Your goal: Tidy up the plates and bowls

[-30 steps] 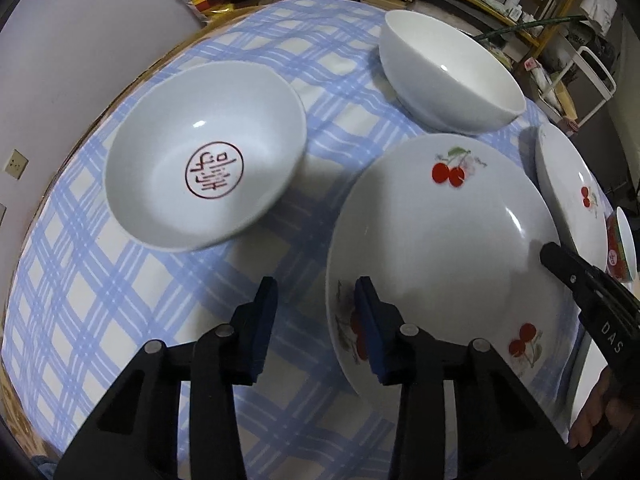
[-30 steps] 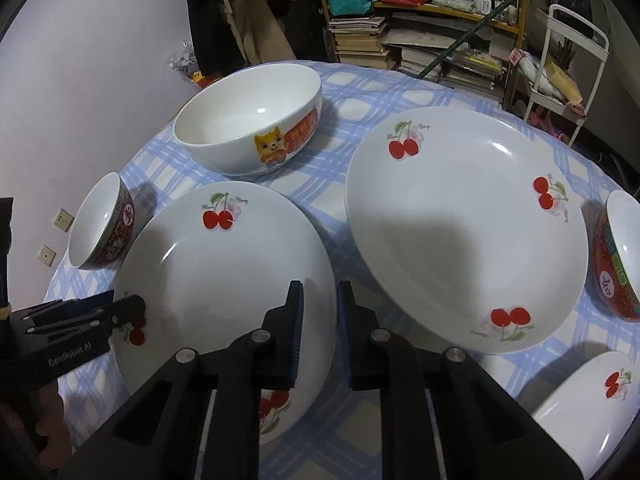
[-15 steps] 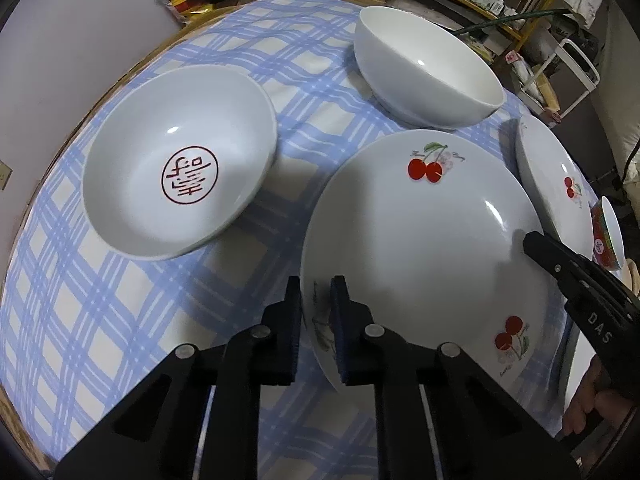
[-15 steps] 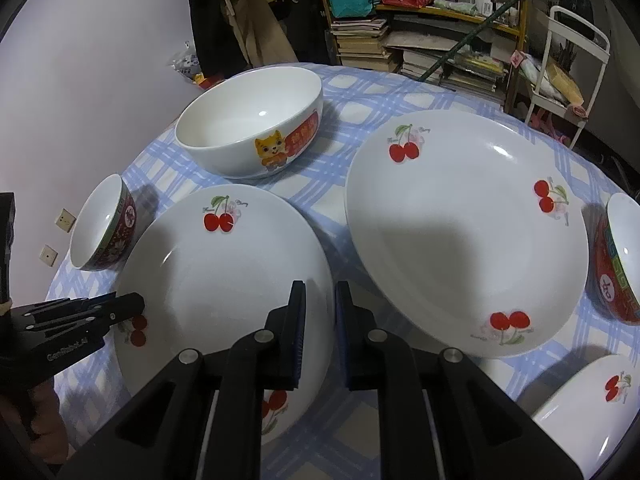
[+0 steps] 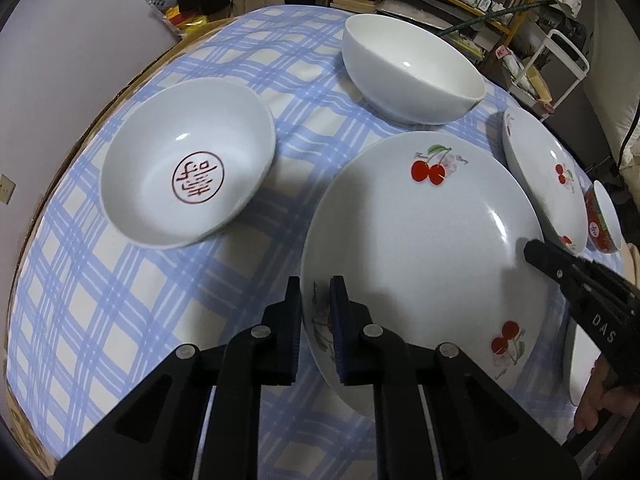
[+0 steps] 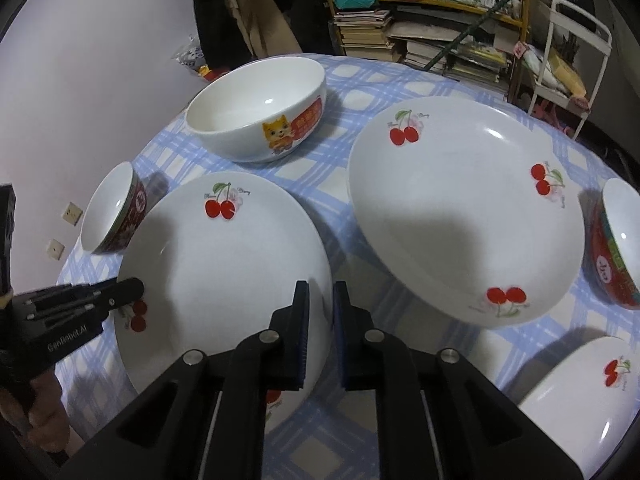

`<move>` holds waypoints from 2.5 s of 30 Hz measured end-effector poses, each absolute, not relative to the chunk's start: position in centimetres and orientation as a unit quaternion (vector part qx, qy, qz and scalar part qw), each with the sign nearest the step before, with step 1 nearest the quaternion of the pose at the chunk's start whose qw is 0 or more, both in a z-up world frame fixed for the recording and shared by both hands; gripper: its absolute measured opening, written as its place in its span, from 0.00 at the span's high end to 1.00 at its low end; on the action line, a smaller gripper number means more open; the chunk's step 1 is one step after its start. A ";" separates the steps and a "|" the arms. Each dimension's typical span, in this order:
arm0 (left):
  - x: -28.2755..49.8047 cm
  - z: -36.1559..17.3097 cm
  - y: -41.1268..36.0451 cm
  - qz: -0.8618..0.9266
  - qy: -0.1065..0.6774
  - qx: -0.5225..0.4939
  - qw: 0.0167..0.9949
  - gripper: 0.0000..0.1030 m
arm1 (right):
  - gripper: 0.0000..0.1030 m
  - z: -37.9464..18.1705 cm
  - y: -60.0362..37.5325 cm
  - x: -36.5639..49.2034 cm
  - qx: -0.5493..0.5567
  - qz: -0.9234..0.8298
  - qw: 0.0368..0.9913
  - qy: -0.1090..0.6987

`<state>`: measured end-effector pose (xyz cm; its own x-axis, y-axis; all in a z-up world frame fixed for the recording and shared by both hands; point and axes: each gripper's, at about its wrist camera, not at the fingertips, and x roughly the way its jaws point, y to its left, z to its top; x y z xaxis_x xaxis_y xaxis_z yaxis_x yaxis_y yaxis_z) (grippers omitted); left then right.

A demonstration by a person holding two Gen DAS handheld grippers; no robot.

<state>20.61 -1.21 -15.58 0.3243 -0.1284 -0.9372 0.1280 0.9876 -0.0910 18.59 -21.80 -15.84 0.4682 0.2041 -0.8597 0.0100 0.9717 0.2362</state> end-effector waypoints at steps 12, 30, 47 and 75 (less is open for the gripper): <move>17.1 -13.2 -1.2 -0.102 0.570 -0.003 0.815 0.87 | 0.87 -12.7 -21.6 13.9 0.104 0.037 0.857 0.503; 13.7 -11.7 -1.3 -0.117 0.572 -0.002 0.812 0.87 | 0.88 -12.8 -21.5 9.4 0.096 0.009 0.848 0.520; 13.2 -16.2 -4.3 -0.135 0.627 0.053 0.765 0.87 | 0.87 -17.4 -22.8 7.9 0.108 -0.027 0.800 0.589; 12.9 -10.3 -5.3 -0.119 0.563 0.071 0.815 0.86 | 0.87 -11.4 -25.0 8.5 0.094 -0.030 0.839 0.535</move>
